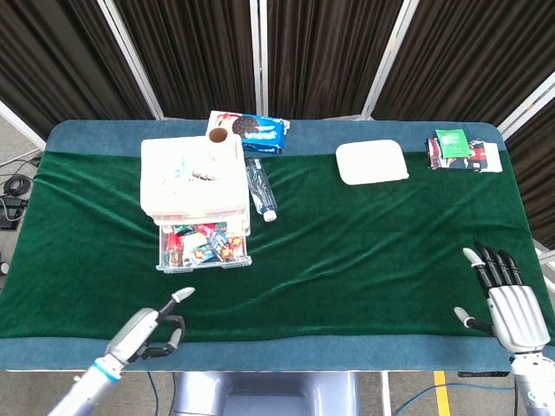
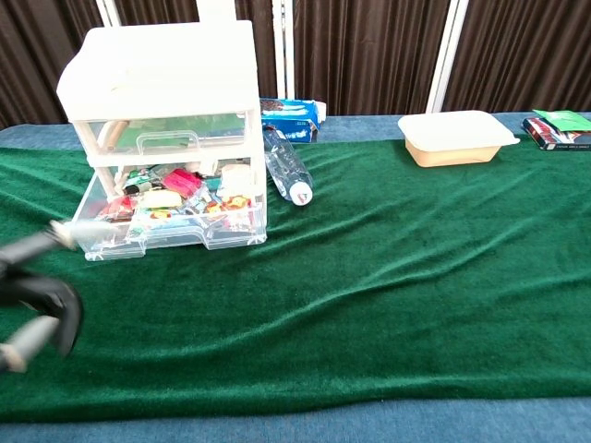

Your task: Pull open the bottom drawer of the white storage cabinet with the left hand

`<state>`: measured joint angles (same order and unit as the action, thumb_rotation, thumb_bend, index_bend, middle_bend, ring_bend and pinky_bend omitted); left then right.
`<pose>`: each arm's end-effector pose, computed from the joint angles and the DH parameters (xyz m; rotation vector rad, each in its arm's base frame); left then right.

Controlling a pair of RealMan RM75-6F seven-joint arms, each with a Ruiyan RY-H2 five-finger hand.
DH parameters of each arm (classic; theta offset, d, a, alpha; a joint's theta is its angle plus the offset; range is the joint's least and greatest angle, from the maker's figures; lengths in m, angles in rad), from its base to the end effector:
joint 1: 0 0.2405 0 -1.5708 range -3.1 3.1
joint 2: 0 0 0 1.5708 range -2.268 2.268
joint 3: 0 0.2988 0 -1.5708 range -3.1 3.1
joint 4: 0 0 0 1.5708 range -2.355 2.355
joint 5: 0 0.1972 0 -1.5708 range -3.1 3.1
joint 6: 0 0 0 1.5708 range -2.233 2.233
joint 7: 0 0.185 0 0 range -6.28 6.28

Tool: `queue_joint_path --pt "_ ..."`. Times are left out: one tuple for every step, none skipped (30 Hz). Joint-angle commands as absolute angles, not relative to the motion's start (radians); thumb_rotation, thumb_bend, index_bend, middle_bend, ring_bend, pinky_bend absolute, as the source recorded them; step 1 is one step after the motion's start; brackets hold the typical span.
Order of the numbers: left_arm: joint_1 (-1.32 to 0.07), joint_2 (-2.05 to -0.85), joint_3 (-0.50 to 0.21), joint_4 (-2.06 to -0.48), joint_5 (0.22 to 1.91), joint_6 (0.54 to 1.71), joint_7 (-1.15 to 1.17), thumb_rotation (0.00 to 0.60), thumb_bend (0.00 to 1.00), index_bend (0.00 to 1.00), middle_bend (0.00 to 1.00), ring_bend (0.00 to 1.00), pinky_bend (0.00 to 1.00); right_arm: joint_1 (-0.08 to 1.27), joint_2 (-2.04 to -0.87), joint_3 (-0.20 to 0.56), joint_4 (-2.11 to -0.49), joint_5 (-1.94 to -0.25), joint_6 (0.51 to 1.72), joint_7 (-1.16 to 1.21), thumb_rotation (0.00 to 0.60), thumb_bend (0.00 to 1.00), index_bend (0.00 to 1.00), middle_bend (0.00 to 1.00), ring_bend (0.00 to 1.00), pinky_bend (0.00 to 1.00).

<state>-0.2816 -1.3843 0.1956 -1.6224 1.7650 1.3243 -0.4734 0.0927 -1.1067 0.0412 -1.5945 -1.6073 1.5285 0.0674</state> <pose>-0.2507 0.2037 0.0220 -1.7178 -1.6356 -1.3580 -0.3257 -0.2241 0.1929 1.4498 -0.8597 1.0178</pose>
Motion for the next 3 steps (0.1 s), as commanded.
queue_joint_path --pt "-0.177 -1.291 0.218 -1.643 1.832 1.508 -0.279 0.6 0.46 0.0 0.12 0.09 0.17 0.094 -1.113 0.042 -1.591 -1.607 1.526 0.057 0.6 0.07 0.04 0.0 0.0 0.0" --pt "-0.16 -1.279 0.207 -1.642 1.823 1.534 -0.225 0.6 0.42 0.0 0.05 0.03 0.1 0.095 -1.115 0.041 -1.59 -1.606 1.524 0.054 0.6 0.07 0.04 0.0 0.0 0.0" --pt "-0.147 -1.273 0.198 -1.647 1.816 1.549 -0.18 0.6 0.39 0.0 0.02 0.01 0.06 0.095 -1.118 0.041 -1.589 -1.606 1.522 0.051 0.6 0.07 0.04 0.0 0.0 0.0"
